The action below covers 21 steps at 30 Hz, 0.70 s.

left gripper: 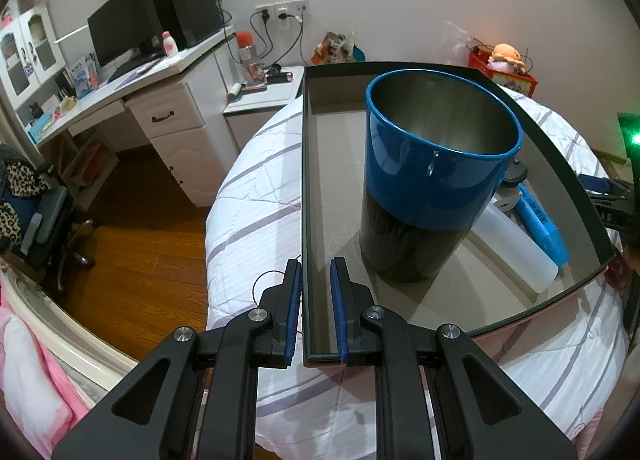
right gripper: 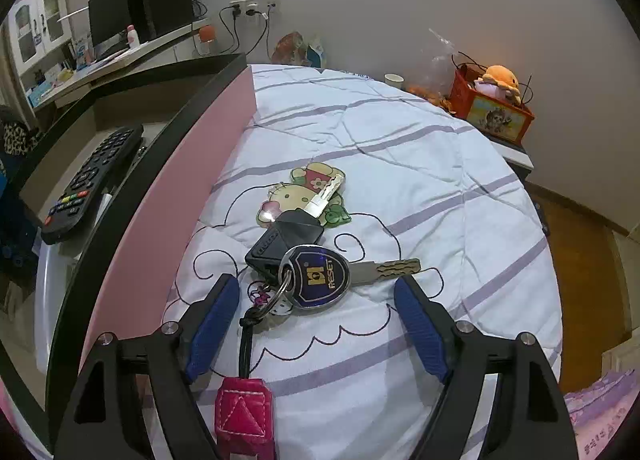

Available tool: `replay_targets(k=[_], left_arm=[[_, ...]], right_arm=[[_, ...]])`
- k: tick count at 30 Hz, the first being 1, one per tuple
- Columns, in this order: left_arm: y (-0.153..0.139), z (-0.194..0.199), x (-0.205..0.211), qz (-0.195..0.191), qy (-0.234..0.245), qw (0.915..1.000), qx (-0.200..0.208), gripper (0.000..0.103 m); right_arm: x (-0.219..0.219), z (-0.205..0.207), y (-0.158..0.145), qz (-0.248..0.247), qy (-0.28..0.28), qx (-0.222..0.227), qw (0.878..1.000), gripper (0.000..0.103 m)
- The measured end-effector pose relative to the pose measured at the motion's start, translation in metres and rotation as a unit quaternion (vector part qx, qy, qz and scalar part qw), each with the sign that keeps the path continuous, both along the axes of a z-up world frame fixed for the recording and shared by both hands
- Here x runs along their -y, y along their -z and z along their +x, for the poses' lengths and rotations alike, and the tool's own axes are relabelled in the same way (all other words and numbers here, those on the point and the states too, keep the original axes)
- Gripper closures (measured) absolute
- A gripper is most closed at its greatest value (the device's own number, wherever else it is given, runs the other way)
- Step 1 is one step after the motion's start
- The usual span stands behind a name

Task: Organize rigid objects

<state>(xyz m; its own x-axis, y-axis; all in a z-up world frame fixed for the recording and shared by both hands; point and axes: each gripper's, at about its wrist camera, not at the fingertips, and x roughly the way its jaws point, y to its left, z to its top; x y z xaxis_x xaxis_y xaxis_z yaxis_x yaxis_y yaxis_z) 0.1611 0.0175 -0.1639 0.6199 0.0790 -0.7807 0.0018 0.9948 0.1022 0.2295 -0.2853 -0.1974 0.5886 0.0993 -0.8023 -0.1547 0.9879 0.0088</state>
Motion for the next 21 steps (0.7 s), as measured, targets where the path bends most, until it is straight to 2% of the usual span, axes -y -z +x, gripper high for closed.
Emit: replay_targets(k=[2,4,6,7,11,13,21], left_arm=[[0.0,0.0,0.0,-0.001,0.001,1.0,0.0,0.09],[0.0,0.0,0.0,0.0,0.0,1.0,0.0,0.09],[0.0,0.0,0.0,0.001,0.0,1.0,0.0,0.09],[0.0,0.0,0.0,0.001,0.0,1.0,0.0,0.09],[0.0,0.0,0.0,0.0,0.001,1.0,0.0,0.09],[0.0,0.0,0.0,0.001,0.0,1.0,0.0,0.09],[0.0,0.0,0.0,0.001,0.0,1.0,0.0,0.09]], right_arm=[[-0.001,0.0,0.0,-0.003,-0.001,-0.002,1.0,0.024],[-0.003,0.0,-0.002,-0.002,-0.01,-0.001,1.0,0.035],[-0.004,0.0,-0.005,0.0,-0.021,0.001,1.0,0.055],[-0.005,0.0,-0.006,0.0,-0.027,0.0,1.0,0.059],[-0.001,-0.004,-0.007,0.014,-0.035,0.003,0.999,0.063],[0.001,-0.007,-0.008,0.027,-0.041,0.01,0.999,0.083],[-0.007,-0.015,-0.016,0.023,-0.047,0.023,0.998,0.083]])
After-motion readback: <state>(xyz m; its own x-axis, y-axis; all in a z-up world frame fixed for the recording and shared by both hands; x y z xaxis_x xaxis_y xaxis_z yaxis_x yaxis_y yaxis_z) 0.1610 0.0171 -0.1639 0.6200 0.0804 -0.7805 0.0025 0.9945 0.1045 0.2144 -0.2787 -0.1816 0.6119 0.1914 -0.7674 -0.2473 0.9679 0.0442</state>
